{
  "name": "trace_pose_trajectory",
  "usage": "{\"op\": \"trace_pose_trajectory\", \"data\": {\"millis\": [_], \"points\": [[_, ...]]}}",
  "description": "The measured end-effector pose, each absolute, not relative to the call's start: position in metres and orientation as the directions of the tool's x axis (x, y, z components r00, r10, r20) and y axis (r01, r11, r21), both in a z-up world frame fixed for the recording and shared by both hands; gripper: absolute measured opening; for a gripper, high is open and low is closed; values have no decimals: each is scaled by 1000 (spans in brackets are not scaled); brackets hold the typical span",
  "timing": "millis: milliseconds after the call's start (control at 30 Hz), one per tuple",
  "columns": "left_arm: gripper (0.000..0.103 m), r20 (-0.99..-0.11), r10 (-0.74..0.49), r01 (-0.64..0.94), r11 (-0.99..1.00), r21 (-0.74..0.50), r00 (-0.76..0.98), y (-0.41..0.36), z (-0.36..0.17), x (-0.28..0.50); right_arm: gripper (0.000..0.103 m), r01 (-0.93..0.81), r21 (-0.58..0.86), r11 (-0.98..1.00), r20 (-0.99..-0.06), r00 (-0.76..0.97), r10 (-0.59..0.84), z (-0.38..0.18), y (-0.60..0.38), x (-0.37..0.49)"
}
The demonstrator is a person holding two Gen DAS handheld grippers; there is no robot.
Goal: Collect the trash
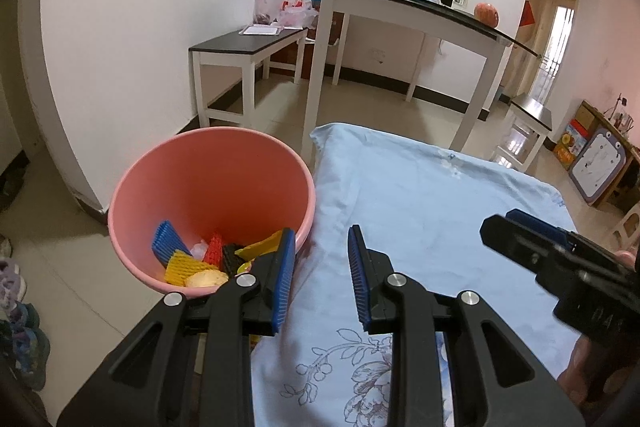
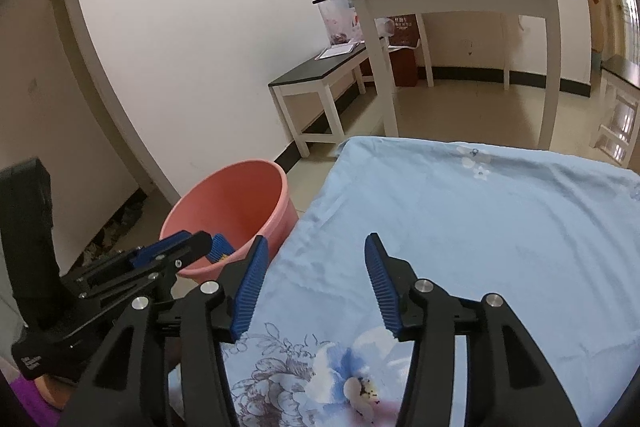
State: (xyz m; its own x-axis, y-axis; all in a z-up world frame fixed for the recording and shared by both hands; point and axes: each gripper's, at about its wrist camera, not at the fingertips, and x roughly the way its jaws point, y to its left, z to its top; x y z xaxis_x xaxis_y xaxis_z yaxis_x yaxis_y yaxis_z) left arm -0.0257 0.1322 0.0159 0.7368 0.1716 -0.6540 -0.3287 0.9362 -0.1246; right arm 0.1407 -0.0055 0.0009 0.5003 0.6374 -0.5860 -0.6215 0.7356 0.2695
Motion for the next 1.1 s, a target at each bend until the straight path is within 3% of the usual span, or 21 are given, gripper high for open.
{"op": "trace_pose_trajectory", "data": {"millis": [267, 1100], "points": [[27, -657, 177, -326, 939, -112, 733, 123, 13, -27, 56, -617, 215, 758, -586, 539, 605, -6, -7, 129], [27, -625, 226, -351, 933, -82, 747, 106, 17, -42, 57, -604, 147, 784, -555, 605, 570, -6, -15, 108]]}}
